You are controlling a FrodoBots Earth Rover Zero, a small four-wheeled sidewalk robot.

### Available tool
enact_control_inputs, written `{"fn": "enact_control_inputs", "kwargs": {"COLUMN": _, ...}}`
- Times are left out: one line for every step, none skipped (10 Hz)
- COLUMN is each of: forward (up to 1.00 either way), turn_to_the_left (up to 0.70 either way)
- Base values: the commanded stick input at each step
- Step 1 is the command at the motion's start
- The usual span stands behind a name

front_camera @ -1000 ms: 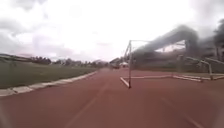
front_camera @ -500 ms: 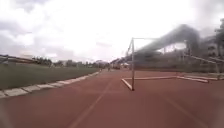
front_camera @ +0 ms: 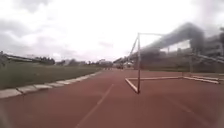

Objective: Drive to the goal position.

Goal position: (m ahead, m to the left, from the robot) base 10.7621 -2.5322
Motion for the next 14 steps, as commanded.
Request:
{"fn": "enact_control_inputs", "kwargs": {"forward": 0.7, "turn_to_the_left": 0.0}}
{"fn": "enact_control_inputs", "kwargs": {"forward": 0.7, "turn_to_the_left": 0.0}}
{"fn": "enact_control_inputs", "kwargs": {"forward": 0.7, "turn_to_the_left": 0.0}}
{"fn": "enact_control_inputs", "kwargs": {"forward": 0.7, "turn_to_the_left": 0.0}}
{"fn": "enact_control_inputs", "kwargs": {"forward": 0.7, "turn_to_the_left": 0.0}}
{"fn": "enact_control_inputs", "kwargs": {"forward": 0.7, "turn_to_the_left": 0.0}}
{"fn": "enact_control_inputs", "kwargs": {"forward": 0.7, "turn_to_the_left": 0.0}}
{"fn": "enact_control_inputs", "kwargs": {"forward": 0.7, "turn_to_the_left": 0.0}}
{"fn": "enact_control_inputs", "kwargs": {"forward": 0.7, "turn_to_the_left": 0.0}}
{"fn": "enact_control_inputs", "kwargs": {"forward": 0.7, "turn_to_the_left": 0.0}}
{"fn": "enact_control_inputs", "kwargs": {"forward": 0.7, "turn_to_the_left": 0.0}}
{"fn": "enact_control_inputs", "kwargs": {"forward": 0.7, "turn_to_the_left": 0.0}}
{"fn": "enact_control_inputs", "kwargs": {"forward": 0.7, "turn_to_the_left": 0.0}}
{"fn": "enact_control_inputs", "kwargs": {"forward": 0.7, "turn_to_the_left": 0.0}}
